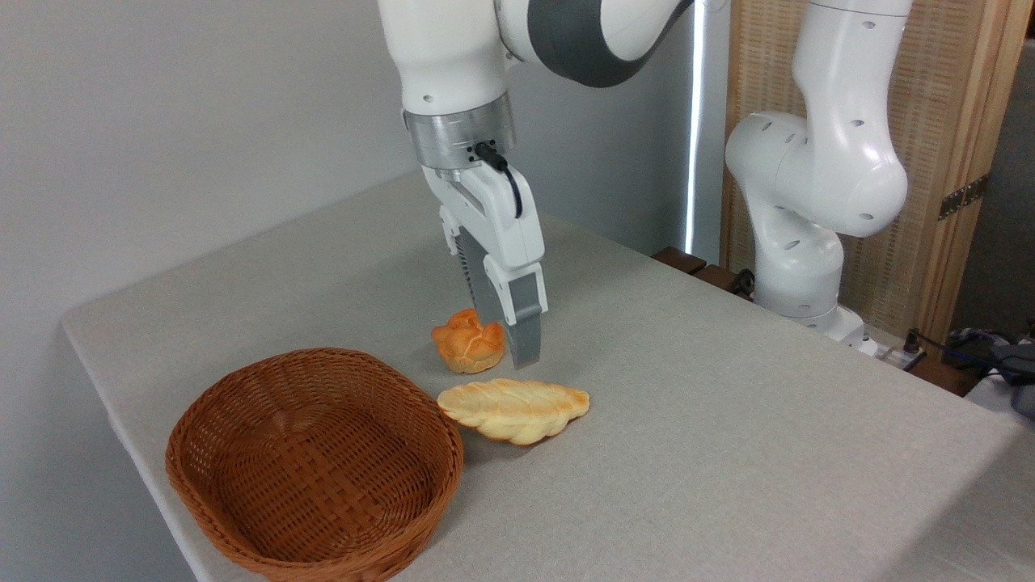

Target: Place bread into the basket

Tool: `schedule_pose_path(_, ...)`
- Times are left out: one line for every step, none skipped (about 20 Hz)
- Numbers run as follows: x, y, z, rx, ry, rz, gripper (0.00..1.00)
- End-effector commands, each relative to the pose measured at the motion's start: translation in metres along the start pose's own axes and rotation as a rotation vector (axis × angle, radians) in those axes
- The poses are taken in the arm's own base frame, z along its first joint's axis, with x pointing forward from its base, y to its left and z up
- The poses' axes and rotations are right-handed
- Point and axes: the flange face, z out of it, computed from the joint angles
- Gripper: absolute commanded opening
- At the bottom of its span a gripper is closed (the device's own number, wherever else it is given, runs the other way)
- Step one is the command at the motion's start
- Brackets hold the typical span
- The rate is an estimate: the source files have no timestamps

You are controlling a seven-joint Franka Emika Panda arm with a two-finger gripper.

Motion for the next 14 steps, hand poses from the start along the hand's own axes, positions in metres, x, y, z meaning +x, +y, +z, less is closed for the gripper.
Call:
schedule_pose_path(-0.006,0.011,0.019,0.039,-0.025,0.047,1.0)
schedule_pose_path(-0.006,0.011,0.024,0.047,-0.034,0.054,1.0)
schedule_pose_path(-0.005,0.01,0.027,0.06,-0.028,0.057,1.0)
schedule_pose_path(-0.004,0.009,0.032,0.071,-0.019,0.059,1.0)
schedule_pose_path(-0.002,0.009,0.035,0.084,-0.009,0.059,1.0)
schedule_pose_path(-0.001,0.008,0.038,0.094,-0.001,0.062,1.0)
schedule_pose_path(-0.001,0.008,0.041,0.099,0.003,0.063,1.0)
schedule_pose_path(0.001,0.007,0.044,0.103,0.005,0.065,1.0)
schedule_pose_path(0.003,0.006,0.045,0.114,0.013,0.065,1.0)
schedule_pose_path(0.004,0.006,0.047,0.12,0.018,0.068,1.0)
schedule_pose_path(0.006,0.005,0.049,0.127,0.023,0.07,1.0)
schedule_pose_path(0.01,0.007,0.05,0.134,0.031,0.078,1.0)
schedule_pose_path(0.013,0.007,0.053,0.141,0.036,0.082,1.0)
schedule_pose_path(0.016,0.006,0.054,0.15,0.042,0.086,1.0)
